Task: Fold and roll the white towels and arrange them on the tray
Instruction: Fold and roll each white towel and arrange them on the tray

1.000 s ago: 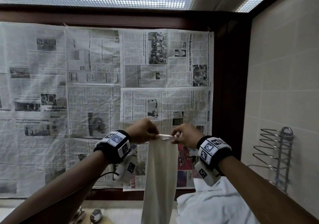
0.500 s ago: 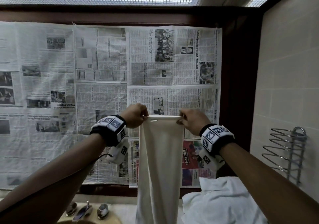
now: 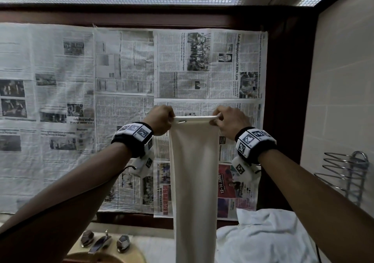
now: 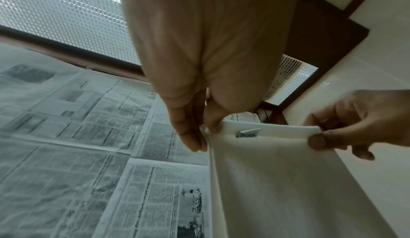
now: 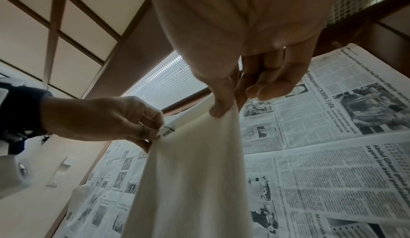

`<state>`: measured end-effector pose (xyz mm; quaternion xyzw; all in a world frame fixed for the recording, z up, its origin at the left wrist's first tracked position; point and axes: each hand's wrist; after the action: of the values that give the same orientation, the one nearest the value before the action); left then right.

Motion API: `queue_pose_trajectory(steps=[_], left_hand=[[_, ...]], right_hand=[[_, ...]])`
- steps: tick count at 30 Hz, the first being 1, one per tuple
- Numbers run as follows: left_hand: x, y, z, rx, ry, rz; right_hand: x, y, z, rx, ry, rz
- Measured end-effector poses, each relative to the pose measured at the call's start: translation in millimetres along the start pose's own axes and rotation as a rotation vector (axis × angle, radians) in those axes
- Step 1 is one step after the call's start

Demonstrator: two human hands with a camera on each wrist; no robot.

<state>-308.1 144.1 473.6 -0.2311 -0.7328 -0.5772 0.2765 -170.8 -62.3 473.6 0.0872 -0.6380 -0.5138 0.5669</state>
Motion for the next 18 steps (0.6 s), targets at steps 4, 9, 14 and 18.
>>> queue_pose_trajectory(steps=[4, 9, 14, 18], left_hand=[[4, 3, -6, -0.016, 0.032, 0.005], [8, 2, -10, -0.049, 0.050, -0.008], [10, -6, -12, -0.062, -0.042, -0.016], [14, -12, -12, 0.012, -0.302, 0.019]], right_hand=[[2, 1, 3, -0.002, -0.069, -0.019], [2, -4, -1, -0.012, -0.076, -0.057], [-3, -10, -8, -0.017, 0.056, -0.026], [-2, -22, -13, -0.023, 0.451, -0.013]])
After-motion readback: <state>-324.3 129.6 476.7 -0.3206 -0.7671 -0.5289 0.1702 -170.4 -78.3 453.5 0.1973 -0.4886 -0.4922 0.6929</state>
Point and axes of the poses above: each hand's wrist, its own y-axis towards the middle knuckle, its own x-axis out of the back of the hand, z = x × y, and after that the axes turned 2 degrees about -z, right-handed
